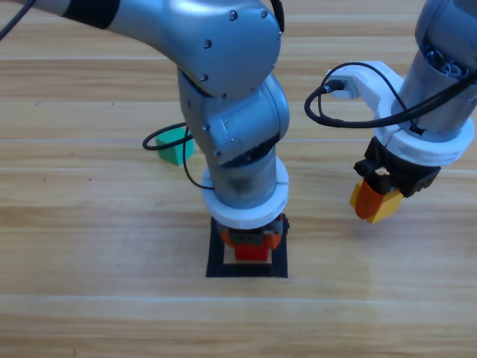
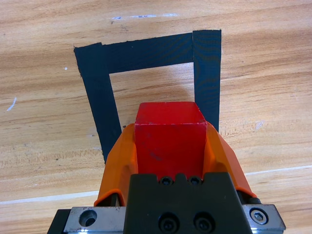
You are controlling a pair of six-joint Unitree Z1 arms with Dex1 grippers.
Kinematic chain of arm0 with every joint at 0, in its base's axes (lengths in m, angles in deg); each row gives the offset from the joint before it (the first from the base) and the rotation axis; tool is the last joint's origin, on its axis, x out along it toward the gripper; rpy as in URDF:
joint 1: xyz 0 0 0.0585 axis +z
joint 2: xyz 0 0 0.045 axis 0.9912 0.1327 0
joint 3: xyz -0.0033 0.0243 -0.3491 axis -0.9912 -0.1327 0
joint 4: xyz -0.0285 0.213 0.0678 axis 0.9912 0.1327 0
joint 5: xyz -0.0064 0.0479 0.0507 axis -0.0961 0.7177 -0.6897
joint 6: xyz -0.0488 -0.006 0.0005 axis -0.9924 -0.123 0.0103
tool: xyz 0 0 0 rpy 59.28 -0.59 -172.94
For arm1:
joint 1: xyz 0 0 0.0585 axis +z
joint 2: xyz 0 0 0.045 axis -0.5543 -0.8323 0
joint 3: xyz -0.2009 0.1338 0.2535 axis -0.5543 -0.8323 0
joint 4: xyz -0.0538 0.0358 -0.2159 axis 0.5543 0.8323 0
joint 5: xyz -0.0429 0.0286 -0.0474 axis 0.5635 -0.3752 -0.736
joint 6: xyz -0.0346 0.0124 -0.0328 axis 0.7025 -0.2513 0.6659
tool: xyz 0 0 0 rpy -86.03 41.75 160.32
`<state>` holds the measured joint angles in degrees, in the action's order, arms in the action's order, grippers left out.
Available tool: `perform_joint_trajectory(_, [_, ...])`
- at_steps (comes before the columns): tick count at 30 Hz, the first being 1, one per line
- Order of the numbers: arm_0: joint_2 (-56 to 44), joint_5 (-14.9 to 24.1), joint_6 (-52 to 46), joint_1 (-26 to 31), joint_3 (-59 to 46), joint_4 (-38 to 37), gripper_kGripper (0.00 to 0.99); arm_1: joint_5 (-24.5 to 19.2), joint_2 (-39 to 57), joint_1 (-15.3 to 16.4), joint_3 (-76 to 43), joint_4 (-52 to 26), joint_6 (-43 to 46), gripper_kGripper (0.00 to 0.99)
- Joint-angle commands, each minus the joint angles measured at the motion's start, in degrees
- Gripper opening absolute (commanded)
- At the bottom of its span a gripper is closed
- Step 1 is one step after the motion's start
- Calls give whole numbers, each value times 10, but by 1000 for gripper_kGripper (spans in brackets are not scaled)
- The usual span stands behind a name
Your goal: Stack the blocks in the rectangular block: red at the bottom, yellow in the middle, green on top
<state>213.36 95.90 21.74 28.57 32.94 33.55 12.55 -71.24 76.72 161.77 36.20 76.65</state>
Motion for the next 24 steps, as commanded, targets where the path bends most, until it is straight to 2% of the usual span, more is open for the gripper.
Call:
perform_joint_trajectory(1, [28,3,-14,-14,-12,3,25,9,15,14,-8,-8,5,189])
perform_joint_trajectory(18, [41,8,-19,-14,-10,3,26,9,12,14,-9,-8,2,189])
perform_joint_trajectory(20, [42,9,-19,-14,-10,3,52,9,12,14,-9,-8,3,189])
perform_joint_trajectory(21, [42,9,-19,-14,-11,3,120,9,11,14,-9,-8,3,189])
perform_joint_trajectory(22, [42,9,-19,-14,-10,3,298,9,11,15,-9,-8,3,189])
perform_joint_trajectory(24, [38,11,-19,-14,-8,4,920,9,10,14,-9,-8,3,189])
